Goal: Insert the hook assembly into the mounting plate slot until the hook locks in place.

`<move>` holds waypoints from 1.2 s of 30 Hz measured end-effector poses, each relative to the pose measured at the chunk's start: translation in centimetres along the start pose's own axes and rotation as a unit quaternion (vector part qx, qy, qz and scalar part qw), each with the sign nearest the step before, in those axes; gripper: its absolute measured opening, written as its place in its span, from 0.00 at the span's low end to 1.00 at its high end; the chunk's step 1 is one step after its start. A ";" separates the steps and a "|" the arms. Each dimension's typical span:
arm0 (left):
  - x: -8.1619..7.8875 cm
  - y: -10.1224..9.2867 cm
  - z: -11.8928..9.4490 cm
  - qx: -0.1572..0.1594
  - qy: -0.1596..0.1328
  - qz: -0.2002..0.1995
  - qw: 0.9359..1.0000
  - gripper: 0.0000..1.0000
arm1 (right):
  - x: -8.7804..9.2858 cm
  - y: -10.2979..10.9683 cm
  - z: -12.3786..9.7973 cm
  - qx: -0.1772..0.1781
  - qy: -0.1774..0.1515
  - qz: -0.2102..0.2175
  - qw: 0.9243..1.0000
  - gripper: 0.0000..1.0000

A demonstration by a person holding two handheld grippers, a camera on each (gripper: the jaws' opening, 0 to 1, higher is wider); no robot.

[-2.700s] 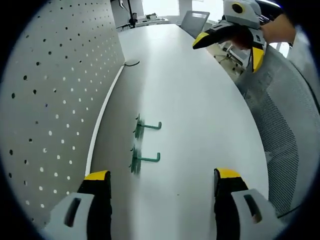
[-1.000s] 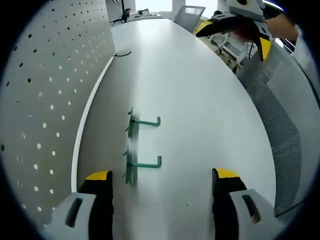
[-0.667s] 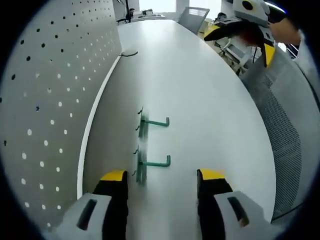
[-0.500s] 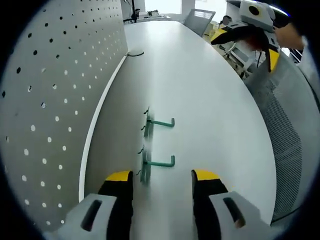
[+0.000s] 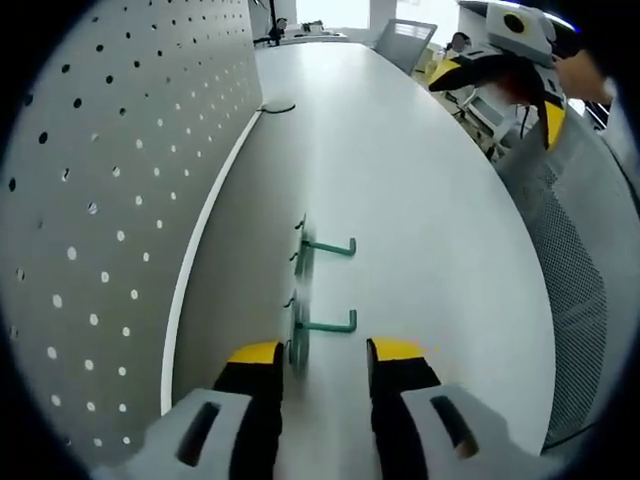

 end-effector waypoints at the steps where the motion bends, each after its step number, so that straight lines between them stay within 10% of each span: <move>1: 0.0 0.0 0.0 -0.002 0.000 -0.003 1.000 0.32 | 0.0 0.0 0.0 0.000 0.000 0.000 1.000 0.68; 36: -0.2 1.7 0.0 -0.049 0.006 -0.040 0.998 0.04 | 0.1 -0.1 0.1 -0.001 0.001 0.002 1.000 0.68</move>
Point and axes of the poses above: the point that each gripper's makers call its tool centre point, and the gripper's own axes: z roughly forward along the fingers, y roughly to its left, x roughly out of its underside, the point moved 3 cm from there along -z, roughly backward along the fingers, and after that the axes turned 15 degrees about y, right-handed, at the moved point
